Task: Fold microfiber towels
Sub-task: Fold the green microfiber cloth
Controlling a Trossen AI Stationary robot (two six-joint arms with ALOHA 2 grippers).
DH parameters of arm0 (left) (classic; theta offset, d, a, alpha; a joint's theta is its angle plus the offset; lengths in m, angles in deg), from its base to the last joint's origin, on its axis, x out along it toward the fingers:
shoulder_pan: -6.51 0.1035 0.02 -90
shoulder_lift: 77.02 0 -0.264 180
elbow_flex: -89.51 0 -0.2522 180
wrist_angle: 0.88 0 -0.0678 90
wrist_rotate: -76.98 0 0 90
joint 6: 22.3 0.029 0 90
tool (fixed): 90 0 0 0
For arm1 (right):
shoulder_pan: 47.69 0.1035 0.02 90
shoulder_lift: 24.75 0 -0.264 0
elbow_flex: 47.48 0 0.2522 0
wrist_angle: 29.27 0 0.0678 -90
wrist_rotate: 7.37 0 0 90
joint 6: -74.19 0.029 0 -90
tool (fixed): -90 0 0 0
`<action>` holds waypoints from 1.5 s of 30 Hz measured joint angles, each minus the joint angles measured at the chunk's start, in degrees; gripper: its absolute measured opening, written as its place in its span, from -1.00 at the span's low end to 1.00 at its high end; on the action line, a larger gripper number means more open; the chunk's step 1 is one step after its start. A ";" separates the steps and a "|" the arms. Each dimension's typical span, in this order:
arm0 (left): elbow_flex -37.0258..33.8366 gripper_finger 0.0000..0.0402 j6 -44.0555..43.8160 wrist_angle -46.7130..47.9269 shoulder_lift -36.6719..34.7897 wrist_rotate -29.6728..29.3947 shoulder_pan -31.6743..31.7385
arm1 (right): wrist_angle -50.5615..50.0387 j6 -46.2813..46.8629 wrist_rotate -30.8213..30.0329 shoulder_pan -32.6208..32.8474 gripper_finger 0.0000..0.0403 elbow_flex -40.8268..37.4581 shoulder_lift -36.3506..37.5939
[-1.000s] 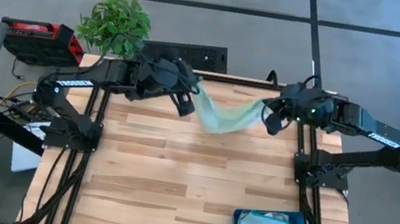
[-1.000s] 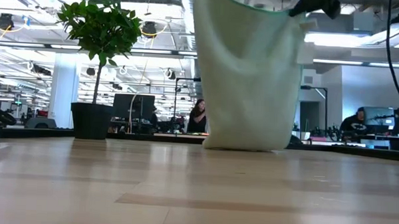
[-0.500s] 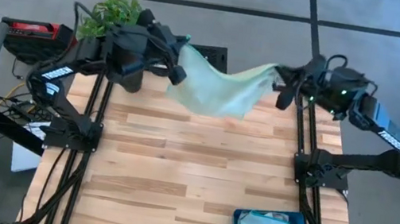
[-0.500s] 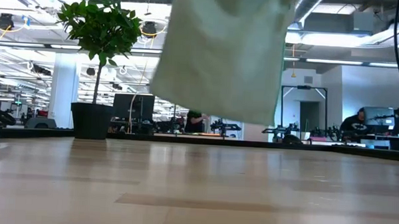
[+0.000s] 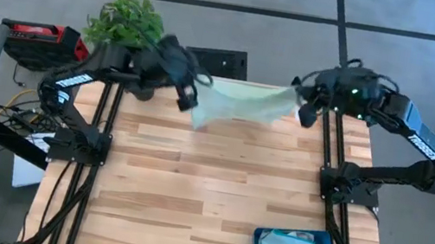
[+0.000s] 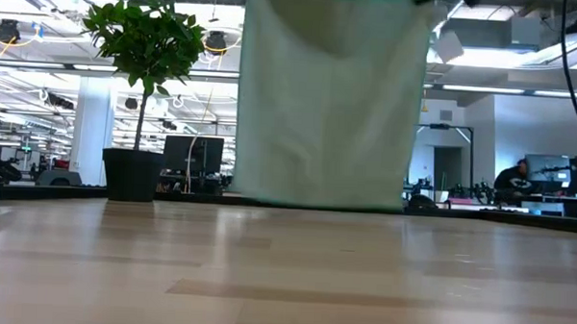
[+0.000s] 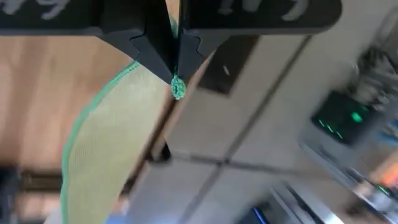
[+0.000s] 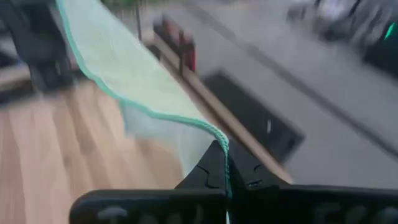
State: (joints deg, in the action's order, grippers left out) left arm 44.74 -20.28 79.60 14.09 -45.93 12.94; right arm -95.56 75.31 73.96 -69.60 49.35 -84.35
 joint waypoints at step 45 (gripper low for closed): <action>-47.33 -1.00 -43.41 -17.88 0.92 19.46 -19.60 | -2.21 49.84 -7.98 39.44 -0.93 -35.95 -7.91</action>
State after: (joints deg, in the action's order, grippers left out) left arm -2.59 -63.69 61.72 15.01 -26.47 -6.66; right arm -97.77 125.15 65.99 -30.16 13.39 -92.26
